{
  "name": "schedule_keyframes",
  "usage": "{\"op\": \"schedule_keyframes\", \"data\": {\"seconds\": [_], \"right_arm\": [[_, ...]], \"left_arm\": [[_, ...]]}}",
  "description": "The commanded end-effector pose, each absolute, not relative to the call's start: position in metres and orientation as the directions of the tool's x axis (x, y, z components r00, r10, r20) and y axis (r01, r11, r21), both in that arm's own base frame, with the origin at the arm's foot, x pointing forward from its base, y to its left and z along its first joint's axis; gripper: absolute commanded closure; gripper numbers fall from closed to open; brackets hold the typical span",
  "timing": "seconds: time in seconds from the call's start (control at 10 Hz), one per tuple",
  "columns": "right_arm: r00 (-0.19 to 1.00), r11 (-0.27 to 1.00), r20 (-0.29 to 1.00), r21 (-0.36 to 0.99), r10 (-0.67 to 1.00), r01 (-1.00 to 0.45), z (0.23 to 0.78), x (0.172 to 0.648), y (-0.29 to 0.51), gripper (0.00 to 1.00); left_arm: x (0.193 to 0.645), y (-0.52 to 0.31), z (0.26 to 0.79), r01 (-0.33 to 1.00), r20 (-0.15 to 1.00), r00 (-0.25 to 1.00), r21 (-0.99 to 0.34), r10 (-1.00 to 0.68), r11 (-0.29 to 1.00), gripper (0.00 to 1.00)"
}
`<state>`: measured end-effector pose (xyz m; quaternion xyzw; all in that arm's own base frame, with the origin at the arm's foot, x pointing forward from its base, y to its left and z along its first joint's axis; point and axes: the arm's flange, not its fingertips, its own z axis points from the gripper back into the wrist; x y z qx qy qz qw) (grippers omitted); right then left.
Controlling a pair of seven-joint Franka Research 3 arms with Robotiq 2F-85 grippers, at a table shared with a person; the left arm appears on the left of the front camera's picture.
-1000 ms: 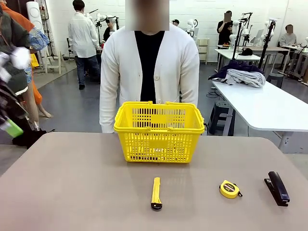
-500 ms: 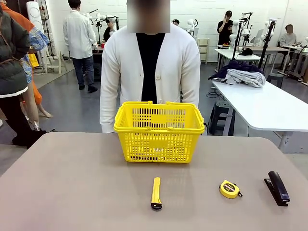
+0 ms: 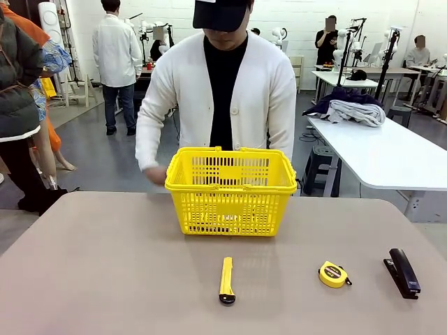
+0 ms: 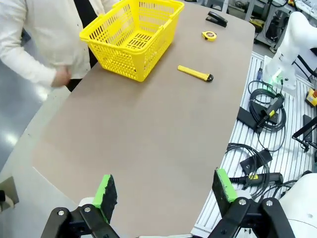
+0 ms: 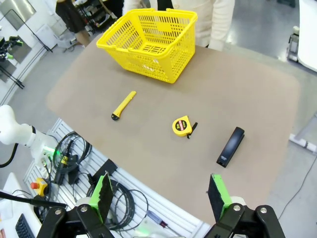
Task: Place the items the person wants into the basket.
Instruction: Pick up the item the person points to and place it in the Market Basket.
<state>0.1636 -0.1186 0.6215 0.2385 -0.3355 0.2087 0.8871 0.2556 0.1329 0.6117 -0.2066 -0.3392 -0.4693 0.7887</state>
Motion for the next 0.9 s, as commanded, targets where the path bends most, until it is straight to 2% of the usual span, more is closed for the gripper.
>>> {"op": "schedule_keyframes", "data": {"seconds": [0.0,0.8], "right_arm": [[0.679,0.785,0.701,0.287,0.219,-0.549,0.6207,0.1643,-0.1178,0.0],[0.679,0.785,0.701,0.287,0.219,-0.549,0.6207,0.1643,-0.1178,0.0]], "left_arm": [[0.2545,0.1392,0.6099,0.876,0.735,0.334,-0.012,-0.59,0.482,0.0],[0.2545,0.1392,0.6099,0.876,0.735,0.334,-0.012,-0.59,0.482,0.0]]}}
